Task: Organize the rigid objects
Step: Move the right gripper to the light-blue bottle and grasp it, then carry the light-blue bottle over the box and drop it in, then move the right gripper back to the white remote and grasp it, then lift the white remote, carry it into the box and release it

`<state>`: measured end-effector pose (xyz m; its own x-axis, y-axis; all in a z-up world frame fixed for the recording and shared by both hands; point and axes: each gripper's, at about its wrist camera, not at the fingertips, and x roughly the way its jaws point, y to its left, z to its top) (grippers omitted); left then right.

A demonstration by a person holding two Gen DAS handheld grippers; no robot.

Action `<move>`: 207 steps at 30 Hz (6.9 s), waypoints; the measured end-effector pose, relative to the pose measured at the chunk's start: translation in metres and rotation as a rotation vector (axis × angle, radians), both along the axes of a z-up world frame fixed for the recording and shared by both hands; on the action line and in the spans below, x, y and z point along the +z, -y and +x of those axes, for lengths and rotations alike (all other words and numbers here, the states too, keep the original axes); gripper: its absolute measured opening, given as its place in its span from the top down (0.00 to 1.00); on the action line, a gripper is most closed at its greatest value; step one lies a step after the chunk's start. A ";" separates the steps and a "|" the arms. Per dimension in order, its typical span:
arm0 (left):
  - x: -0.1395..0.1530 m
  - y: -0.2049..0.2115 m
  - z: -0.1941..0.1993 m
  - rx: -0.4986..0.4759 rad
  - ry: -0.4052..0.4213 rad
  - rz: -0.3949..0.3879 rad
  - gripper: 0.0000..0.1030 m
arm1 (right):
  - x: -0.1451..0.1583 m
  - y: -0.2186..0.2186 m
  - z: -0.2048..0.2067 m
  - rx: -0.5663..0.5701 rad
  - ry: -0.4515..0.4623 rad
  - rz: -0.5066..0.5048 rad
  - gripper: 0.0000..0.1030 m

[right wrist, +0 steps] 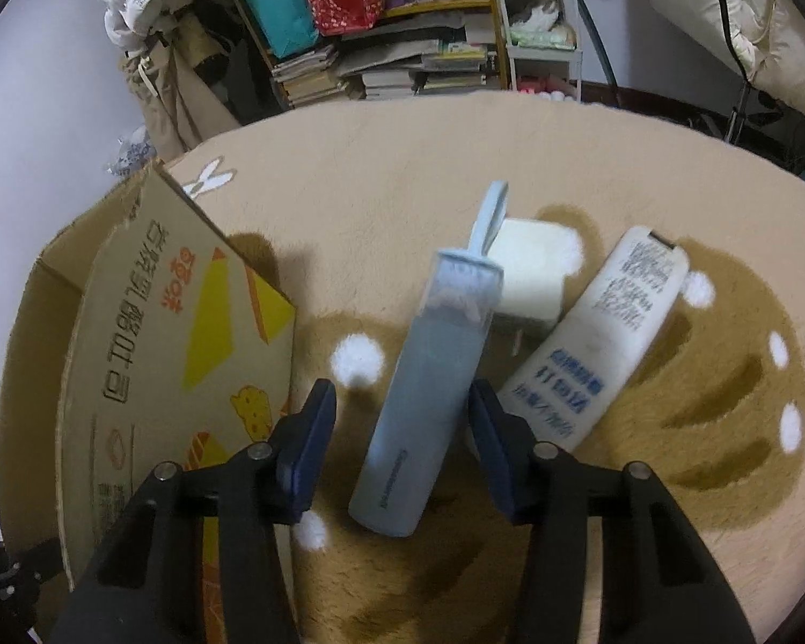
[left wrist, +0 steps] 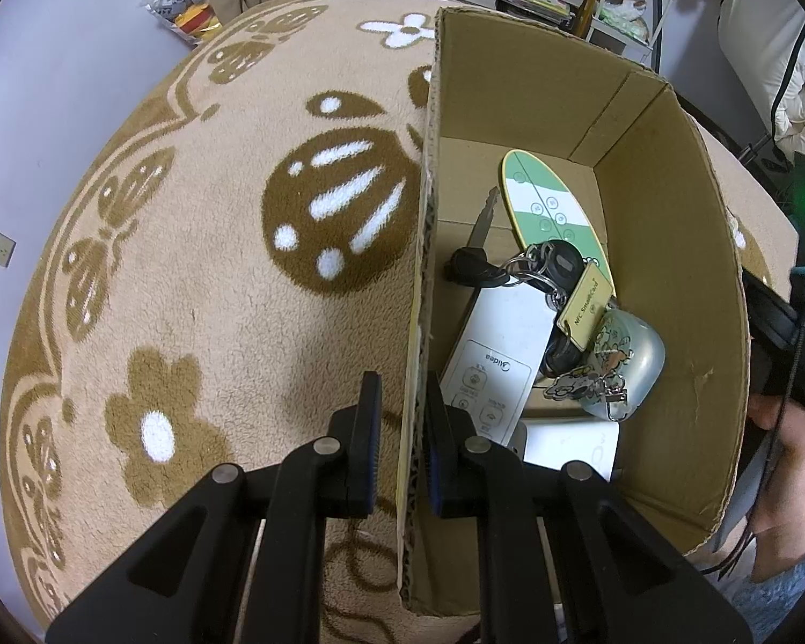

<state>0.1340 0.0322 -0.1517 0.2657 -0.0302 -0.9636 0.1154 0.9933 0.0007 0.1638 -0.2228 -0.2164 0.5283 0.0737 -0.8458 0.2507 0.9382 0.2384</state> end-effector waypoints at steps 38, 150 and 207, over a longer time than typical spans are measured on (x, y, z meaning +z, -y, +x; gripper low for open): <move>-0.002 -0.001 0.002 0.001 -0.006 -0.003 0.87 | 0.131 -0.038 -0.052 0.076 0.370 0.020 0.71; -0.007 -0.003 0.005 -0.001 -0.024 -0.009 0.86 | -0.019 0.038 -0.001 -0.226 -0.042 -0.301 0.17; -0.006 -0.005 0.006 0.003 -0.027 -0.018 0.86 | 0.087 0.058 -0.078 -0.332 0.299 0.009 0.57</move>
